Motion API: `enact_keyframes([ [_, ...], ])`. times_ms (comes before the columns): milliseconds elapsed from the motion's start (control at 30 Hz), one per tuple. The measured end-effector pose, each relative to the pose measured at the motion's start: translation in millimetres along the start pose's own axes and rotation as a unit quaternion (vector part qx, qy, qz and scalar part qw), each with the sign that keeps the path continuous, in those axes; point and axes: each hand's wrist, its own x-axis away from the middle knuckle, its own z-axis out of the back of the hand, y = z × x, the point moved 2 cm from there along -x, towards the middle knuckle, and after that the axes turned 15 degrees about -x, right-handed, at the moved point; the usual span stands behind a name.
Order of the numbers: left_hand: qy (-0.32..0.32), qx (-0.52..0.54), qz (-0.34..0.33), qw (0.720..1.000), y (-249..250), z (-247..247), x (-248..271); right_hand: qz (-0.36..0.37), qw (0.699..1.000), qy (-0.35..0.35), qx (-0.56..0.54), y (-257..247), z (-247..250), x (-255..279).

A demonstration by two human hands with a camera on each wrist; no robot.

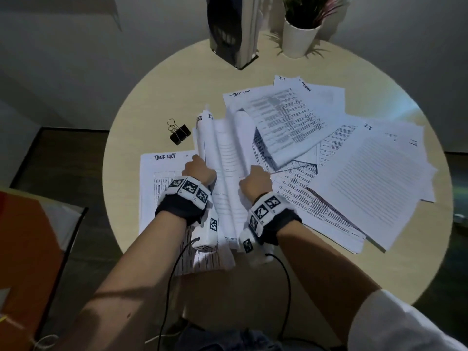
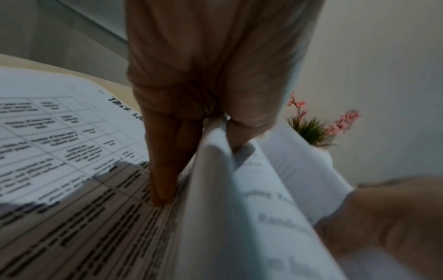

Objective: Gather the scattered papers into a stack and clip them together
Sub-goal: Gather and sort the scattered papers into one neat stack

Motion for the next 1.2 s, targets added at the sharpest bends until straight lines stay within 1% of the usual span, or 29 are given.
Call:
enact_keyframes([
  [67, 0.012, -0.018, -0.002, 1.0, 3, -3, 2, 0.066, 0.997, 0.018, 0.033, 0, 7, 6],
  [200, 0.042, -0.041, -0.022, 0.998, 9, -11, 3, 0.175, 0.977, 0.114, 0.039, -8, 51, 26],
  [267, 0.046, -0.042, -0.029, 0.998, 13, -13, 4, 0.223, 0.963, 0.152, 0.013, -17, 76, 41],
  [333, 0.037, -0.048, -0.033, 0.998, 17, -14, 5, 0.274, 0.941, 0.197, -0.026, -30, 101, 53],
  [367, 0.029, -0.058, -0.036, 0.997, 19, -13, 5, 0.289, 0.931, 0.218, -0.048, -37, 113, 56],
  [400, 0.02, -0.068, -0.038, 0.997, 21, -11, 6, 0.287, 0.925, 0.237, -0.075, -42, 125, 54],
  [467, 0.012, -0.086, -0.042, 0.995, 26, -3, 4, 0.246, 0.921, 0.267, -0.143, -45, 149, 40],
  [533, 0.025, -0.098, -0.059, 0.993, 35, 12, -3, 0.177, 0.916, 0.28, -0.224, -36, 168, 14],
  [633, 0.052, -0.065, -0.122, 0.989, 60, 42, -18, 0.067, 0.901, 0.272, -0.333, -6, 173, -32],
  [700, 0.087, -0.048, -0.159, 0.982, 81, 61, -31, 0.009, 0.893, 0.26, -0.368, 17, 171, -64],
  [767, 0.133, -0.035, -0.183, 0.973, 103, 72, -49, -0.03, 0.904, 0.244, -0.35, 37, 167, -93],
  [800, 0.138, -0.038, -0.19, 0.971, 112, 74, -60, -0.045, 0.912, 0.235, -0.333, 43, 165, -103],
  [867, 0.124, -0.039, -0.207, 0.97, 130, 76, -80, -0.07, 0.928, 0.224, -0.289, 42, 162, -111],
  [900, 0.105, -0.045, -0.206, 0.972, 137, 76, -88, -0.086, 0.935, 0.23, -0.255, 42, 161, -115],
  [967, 0.072, -0.07, -0.179, 0.979, 145, 71, -112, -0.129, 0.94, 0.265, -0.174, 43, 162, -124],
  [1033, 0.062, -0.12, -0.154, 0.979, 149, 64, -124, -0.163, 0.94, 0.274, -0.124, 40, 160, -131],
  [1100, 0.064, -0.145, -0.15, 0.976, 153, 54, -123, -0.164, 0.945, 0.256, -0.121, 32, 153, -138],
  [1133, 0.067, -0.154, -0.158, 0.973, 155, 48, -119, -0.159, 0.949, 0.243, -0.126, 29, 148, -144],
  [1200, 0.052, -0.167, -0.189, 0.966, 165, 36, -106, -0.135, 0.956, 0.215, -0.144, 19, 141, -153],
])
